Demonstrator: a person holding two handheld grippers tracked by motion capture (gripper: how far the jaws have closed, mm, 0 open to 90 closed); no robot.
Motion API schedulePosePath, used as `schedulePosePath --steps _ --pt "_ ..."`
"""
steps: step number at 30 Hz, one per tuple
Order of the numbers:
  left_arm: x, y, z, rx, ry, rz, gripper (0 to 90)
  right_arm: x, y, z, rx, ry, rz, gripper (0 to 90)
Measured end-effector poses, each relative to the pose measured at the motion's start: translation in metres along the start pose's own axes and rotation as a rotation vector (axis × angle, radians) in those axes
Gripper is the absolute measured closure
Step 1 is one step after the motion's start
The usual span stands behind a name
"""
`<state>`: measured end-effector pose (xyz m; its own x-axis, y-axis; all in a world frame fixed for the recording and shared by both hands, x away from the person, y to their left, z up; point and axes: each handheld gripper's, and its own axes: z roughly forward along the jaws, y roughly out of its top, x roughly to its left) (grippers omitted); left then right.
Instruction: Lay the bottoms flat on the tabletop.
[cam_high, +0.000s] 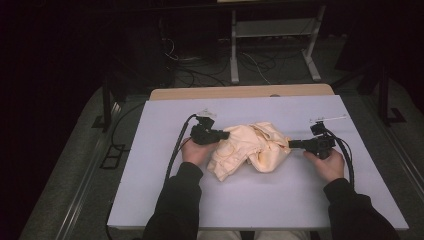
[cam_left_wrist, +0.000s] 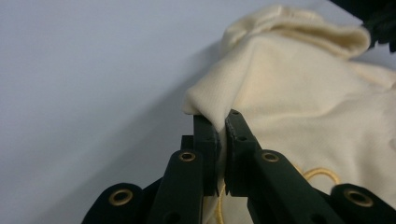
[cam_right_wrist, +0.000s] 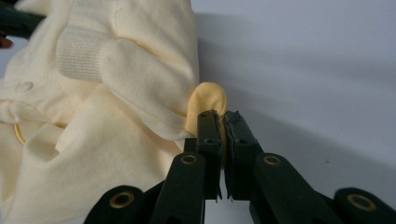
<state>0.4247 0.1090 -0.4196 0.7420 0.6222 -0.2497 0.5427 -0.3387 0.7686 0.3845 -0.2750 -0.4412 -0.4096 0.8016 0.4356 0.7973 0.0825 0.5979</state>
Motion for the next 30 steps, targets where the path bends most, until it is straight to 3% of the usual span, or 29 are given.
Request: schedulePosePath --steps 2,8,12,15,19,21,24,30 --pt "-0.002 0.003 -0.009 -0.021 0.010 -0.001 84.5 0.002 0.000 0.001 0.005 -0.003 -0.007 84.9" --pt "-0.005 0.012 -0.038 -0.016 0.049 0.043 84.6 0.007 0.009 -0.009 -0.024 -0.010 -0.024 85.0" --pt "-0.010 0.025 -0.058 -0.029 0.083 0.056 84.7 0.001 0.021 -0.024 -0.083 0.051 0.028 85.1" --pt "-0.013 0.032 -0.068 -0.048 0.089 0.068 84.7 -0.002 0.033 -0.032 -0.097 0.037 0.037 85.2" --pt "-0.012 0.036 -0.076 -0.067 0.119 0.044 84.8 -0.005 0.049 -0.042 -0.098 -0.013 0.041 85.3" --pt "-0.011 0.036 -0.082 -0.089 0.109 0.024 84.8 -0.006 0.056 -0.047 -0.103 -0.029 0.048 85.3" --pt "-0.013 0.033 -0.087 -0.090 0.093 0.027 84.8 -0.008 0.058 -0.050 -0.103 -0.046 0.045 85.3" --pt "-0.022 0.012 -0.085 -0.065 0.039 0.027 84.7 -0.021 0.042 -0.034 -0.066 -0.066 0.064 85.2"
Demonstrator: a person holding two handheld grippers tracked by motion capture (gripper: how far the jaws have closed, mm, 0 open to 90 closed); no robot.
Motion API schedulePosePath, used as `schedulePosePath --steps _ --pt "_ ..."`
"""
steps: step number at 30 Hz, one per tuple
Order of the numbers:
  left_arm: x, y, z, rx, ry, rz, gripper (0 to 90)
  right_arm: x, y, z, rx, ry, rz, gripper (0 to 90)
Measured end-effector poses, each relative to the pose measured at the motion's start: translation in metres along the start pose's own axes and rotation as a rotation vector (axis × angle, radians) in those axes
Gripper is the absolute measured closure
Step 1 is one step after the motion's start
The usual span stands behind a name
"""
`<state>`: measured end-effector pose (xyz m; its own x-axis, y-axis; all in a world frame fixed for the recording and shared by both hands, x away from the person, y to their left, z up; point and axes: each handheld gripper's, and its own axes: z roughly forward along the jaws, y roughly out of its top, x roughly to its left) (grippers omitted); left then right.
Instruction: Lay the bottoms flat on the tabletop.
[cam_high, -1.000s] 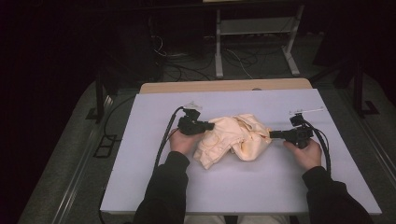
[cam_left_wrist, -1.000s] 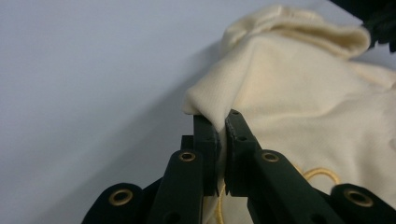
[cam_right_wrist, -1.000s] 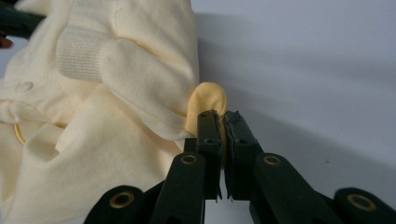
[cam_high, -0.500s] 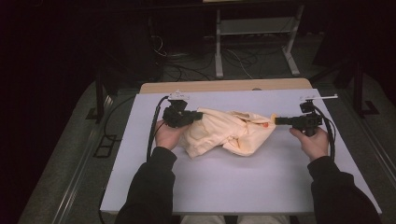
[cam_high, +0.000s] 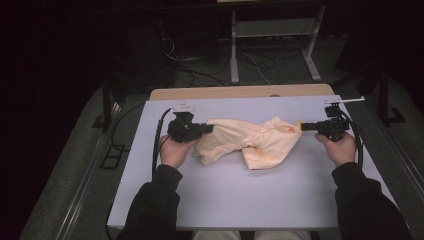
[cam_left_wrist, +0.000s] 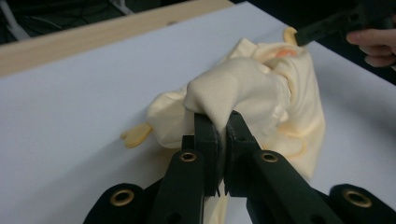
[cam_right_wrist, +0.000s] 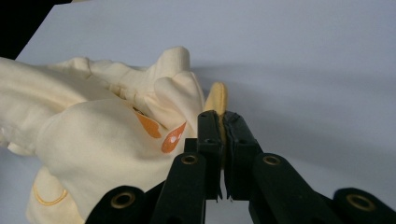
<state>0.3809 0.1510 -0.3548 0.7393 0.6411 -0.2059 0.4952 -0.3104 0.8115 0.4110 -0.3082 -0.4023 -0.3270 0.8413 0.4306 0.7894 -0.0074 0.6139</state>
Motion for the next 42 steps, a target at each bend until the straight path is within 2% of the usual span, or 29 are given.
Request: schedulePosePath --steps 2,4,13,16,20,23,25,28,30,32,34,39,42 --pt "-0.004 -0.007 0.001 0.005 -0.035 -0.011 84.7 -0.005 -0.006 0.004 -0.006 0.011 0.019 85.2" --pt "-0.009 -0.015 0.001 0.023 -0.059 -0.006 84.7 -0.010 -0.013 0.006 -0.017 0.025 0.043 85.2" --pt "-0.029 -0.053 0.013 0.167 -0.163 0.005 84.7 -0.022 -0.029 0.004 -0.020 0.035 0.064 85.1" --pt "-0.029 -0.065 0.019 0.174 -0.211 -0.045 84.6 -0.023 -0.031 0.003 -0.023 0.037 0.070 85.0" --pt "-0.028 -0.077 0.027 0.212 -0.247 -0.083 84.6 -0.023 -0.033 0.003 -0.025 0.044 0.078 85.0" --pt "-0.030 -0.083 0.032 0.249 -0.267 -0.096 84.4 -0.022 -0.035 0.004 -0.020 0.041 0.072 84.9" --pt "-0.032 -0.084 0.034 0.262 -0.272 -0.088 83.7 -0.020 -0.035 0.003 -0.021 0.043 0.068 84.9" --pt "-0.031 -0.083 0.032 0.238 -0.268 -0.092 80.1 -0.017 -0.035 0.002 -0.028 0.044 0.058 84.8" --pt "-0.030 -0.082 0.030 0.226 -0.277 -0.112 73.9 -0.015 -0.035 0.002 -0.026 0.047 0.053 84.7" --pt "-0.029 -0.081 0.025 0.178 -0.332 -0.137 61.9 -0.013 -0.035 0.002 -0.026 0.047 0.044 84.6" --pt "-0.030 -0.078 0.020 0.138 -0.357 -0.138 57.2 -0.013 -0.035 0.002 -0.026 0.046 0.043 84.5" --pt "-0.035 -0.069 0.008 0.081 -0.322 -0.080 46.4 -0.011 -0.035 0.003 -0.026 0.046 0.036 84.5" --pt "-0.036 -0.064 0.004 0.065 -0.304 -0.058 39.7 -0.010 -0.035 0.003 -0.026 0.047 0.030 84.4"
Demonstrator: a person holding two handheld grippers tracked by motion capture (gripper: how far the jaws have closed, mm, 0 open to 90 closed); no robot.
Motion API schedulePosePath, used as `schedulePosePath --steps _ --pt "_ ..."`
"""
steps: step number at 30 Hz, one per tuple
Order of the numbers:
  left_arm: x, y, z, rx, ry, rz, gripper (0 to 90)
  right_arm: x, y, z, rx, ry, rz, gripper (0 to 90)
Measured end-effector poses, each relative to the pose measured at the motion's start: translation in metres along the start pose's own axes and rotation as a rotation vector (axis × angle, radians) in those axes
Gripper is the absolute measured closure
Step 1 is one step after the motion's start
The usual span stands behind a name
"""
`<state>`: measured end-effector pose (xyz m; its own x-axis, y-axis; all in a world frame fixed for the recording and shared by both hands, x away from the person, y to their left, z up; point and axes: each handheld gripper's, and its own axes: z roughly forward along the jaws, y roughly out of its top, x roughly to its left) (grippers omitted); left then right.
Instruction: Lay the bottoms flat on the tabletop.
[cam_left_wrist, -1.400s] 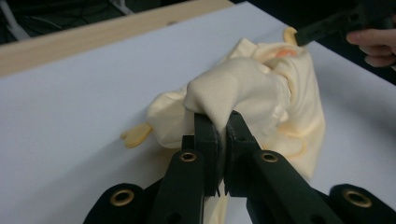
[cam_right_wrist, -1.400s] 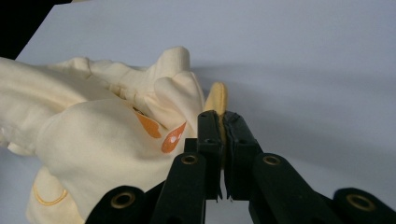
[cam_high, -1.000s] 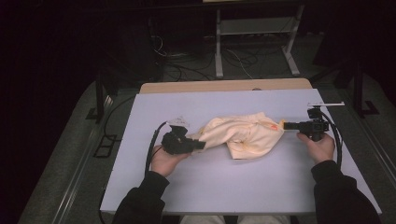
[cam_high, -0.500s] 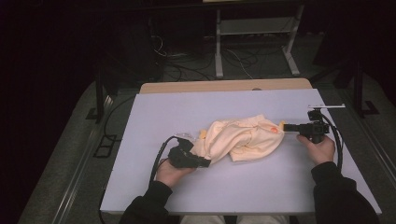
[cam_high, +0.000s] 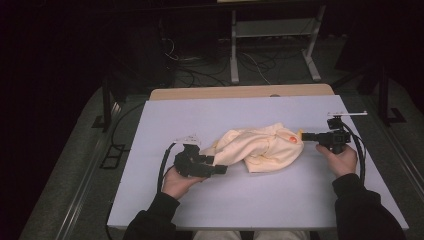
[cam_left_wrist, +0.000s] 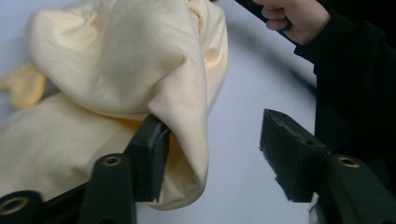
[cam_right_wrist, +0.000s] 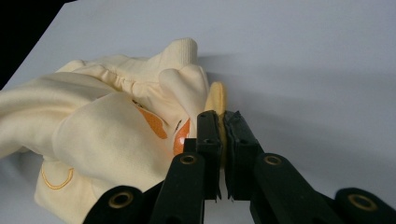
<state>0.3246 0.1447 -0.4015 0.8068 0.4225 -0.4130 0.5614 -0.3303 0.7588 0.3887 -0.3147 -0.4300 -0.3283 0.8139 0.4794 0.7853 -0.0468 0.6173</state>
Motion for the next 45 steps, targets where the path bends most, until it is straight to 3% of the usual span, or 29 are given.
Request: schedulePosePath --steps 7,19,26,32,37,45 --pt "-0.005 0.012 -0.005 -0.032 0.006 0.024 28.3 0.001 0.000 -0.001 0.002 0.001 -0.006 84.3" --pt "-0.010 0.037 -0.018 -0.039 0.033 0.087 22.5 0.002 0.000 -0.001 0.003 0.002 -0.013 84.2" --pt "-0.010 0.064 -0.032 -0.117 0.069 0.107 22.5 0.003 0.000 -0.001 -0.001 0.008 -0.015 83.5" --pt "0.002 0.079 -0.023 -0.115 0.127 0.094 22.5 0.004 0.001 -0.002 -0.011 0.017 -0.016 75.0" --pt "0.025 0.080 -0.008 -0.110 0.158 0.015 22.5 0.012 0.002 -0.005 -0.044 -0.014 -0.073 61.3" --pt "0.051 0.075 0.012 -0.049 0.208 -0.046 21.7 0.016 0.004 -0.013 -0.101 0.004 -0.095 56.0"
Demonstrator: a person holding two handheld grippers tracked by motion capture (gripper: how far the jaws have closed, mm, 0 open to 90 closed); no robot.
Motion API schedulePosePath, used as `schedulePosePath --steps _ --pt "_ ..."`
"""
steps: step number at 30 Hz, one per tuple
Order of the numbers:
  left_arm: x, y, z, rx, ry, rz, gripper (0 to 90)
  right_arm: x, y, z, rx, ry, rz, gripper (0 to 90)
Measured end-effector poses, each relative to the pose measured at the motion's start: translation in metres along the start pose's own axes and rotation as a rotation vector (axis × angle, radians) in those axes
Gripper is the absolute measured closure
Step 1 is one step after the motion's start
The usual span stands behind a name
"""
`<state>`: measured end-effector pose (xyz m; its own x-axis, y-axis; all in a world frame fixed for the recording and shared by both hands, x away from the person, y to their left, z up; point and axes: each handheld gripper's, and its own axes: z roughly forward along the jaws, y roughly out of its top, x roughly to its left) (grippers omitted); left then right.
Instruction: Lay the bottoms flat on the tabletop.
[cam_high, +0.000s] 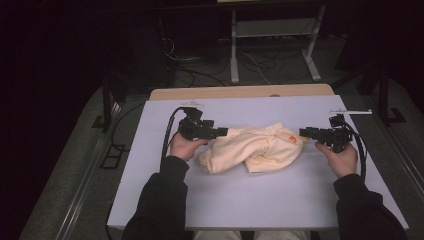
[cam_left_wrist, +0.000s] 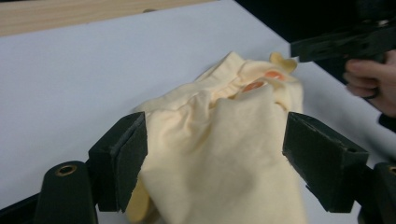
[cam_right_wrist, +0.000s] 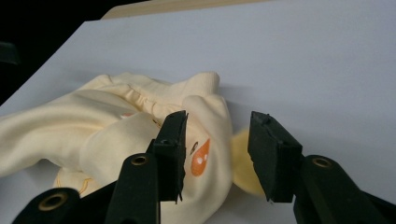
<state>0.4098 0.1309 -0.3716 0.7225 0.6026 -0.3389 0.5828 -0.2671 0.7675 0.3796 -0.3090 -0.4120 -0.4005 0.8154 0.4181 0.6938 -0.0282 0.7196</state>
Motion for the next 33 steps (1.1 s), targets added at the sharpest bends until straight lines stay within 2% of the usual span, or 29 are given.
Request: schedulePosePath --steps 5,9,13,15,18,21,23,28,31,32,33 --pt "0.011 -0.002 0.010 0.008 0.017 -0.034 21.5 0.002 0.002 -0.003 -0.020 0.015 -0.004 55.0" --pt "0.019 -0.005 0.016 0.018 0.035 -0.049 21.4 0.004 0.002 -0.001 -0.008 0.028 -0.009 54.6" --pt "0.024 -0.010 0.021 0.029 0.056 -0.047 20.9 0.005 0.001 0.003 0.010 0.034 -0.013 54.2" --pt "0.029 -0.012 0.024 0.034 0.056 -0.064 20.9 0.005 0.001 0.004 0.015 0.032 -0.015 53.5" --pt "0.035 -0.015 0.030 0.067 0.044 -0.089 20.8 0.003 0.000 0.006 0.037 0.016 -0.010 50.1" --pt "0.039 -0.019 0.035 0.088 0.050 -0.103 20.8 0.000 -0.001 0.011 0.076 0.000 0.007 46.3" --pt "0.040 -0.021 0.040 0.118 0.054 -0.101 21.4 -0.003 -0.002 0.014 0.105 -0.010 0.012 45.1" --pt "0.041 -0.028 0.054 0.191 0.033 -0.105 32.1 -0.008 -0.004 0.019 0.132 -0.014 0.031 45.3" --pt "0.043 -0.030 0.059 0.206 0.038 -0.162 43.1 -0.009 -0.004 0.022 0.141 -0.001 0.036 48.0" --pt "0.044 -0.030 0.059 0.212 0.032 -0.180 50.2 -0.009 -0.005 0.023 0.148 0.013 0.037 49.1" --pt "0.044 -0.030 0.059 0.217 0.027 -0.182 54.6 -0.009 -0.005 0.024 0.154 0.024 0.038 50.7"
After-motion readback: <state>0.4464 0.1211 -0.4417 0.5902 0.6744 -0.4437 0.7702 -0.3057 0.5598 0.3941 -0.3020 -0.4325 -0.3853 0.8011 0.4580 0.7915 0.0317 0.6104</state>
